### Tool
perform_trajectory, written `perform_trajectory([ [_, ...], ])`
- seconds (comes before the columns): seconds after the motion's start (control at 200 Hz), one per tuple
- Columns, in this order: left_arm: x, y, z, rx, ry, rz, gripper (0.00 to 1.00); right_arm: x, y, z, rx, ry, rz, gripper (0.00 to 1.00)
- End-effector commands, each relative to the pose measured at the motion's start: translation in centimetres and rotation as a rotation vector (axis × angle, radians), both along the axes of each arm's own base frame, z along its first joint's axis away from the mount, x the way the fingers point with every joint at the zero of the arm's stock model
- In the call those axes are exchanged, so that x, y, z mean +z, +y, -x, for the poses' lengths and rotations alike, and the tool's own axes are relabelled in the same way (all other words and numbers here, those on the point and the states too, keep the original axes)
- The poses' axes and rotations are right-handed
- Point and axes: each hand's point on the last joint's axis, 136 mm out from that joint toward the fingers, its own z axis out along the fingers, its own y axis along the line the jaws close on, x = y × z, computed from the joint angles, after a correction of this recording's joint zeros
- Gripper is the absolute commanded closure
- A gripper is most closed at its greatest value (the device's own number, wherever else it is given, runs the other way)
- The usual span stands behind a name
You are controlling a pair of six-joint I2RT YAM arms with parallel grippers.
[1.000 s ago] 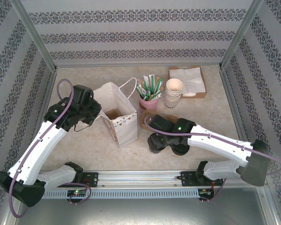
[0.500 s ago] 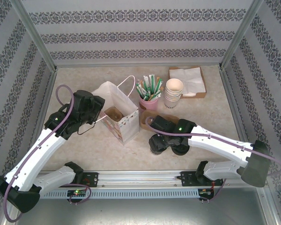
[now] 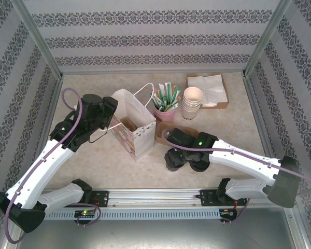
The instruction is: Pack the takeout coffee
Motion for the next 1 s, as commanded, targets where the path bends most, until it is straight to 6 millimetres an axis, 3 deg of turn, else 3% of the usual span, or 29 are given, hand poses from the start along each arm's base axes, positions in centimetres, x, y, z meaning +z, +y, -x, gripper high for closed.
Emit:
perform_trajectory([
  [0.0,3.6,-0.8,-0.2,-0.037,-0.118,0.052,0.45,-0.1,-0.1,0.0,0.003,-0.004,-0.010,0.38],
  [0.32,5.8,-1.3,1.0,-0.087,-0.196,0.125,0.45,-0.2,-0.2,0.0,0.007,-0.008,-0.003,0.39],
  [0.41,5.7,-1.3,1.3,-0.080,-0.197,0.158,0.45,-0.3,-0.2,0.0,0.007,-0.005,-0.001,0.39],
  [0.515,4.3,-1.4,1.4,-0.077,-0.178,0.183,0.46,-0.3,-0.2,0.0,0.006,-0.006,0.002,0.39],
  [0.615,2.5,-1.3,1.7,-0.082,-0.128,0.149,0.53,-0.3,-0.1,0.0,0.005,-0.002,-0.001,0.39],
  [0.759,1.6,0.5,2.9,-0.058,-0.081,0.033,0.52,-0.4,-0.1,0.0,0.008,0.000,-0.001,0.39],
  [0.844,2.6,1.0,3.0,-0.053,-0.113,0.010,0.52,-0.3,0.0,-0.1,0.012,-0.003,-0.001,0.39],
  [0.994,6.2,0.2,2.5,-0.124,-0.231,-0.033,0.47,-0.3,0.3,-0.2,0.015,-0.005,-0.002,0.40],
])
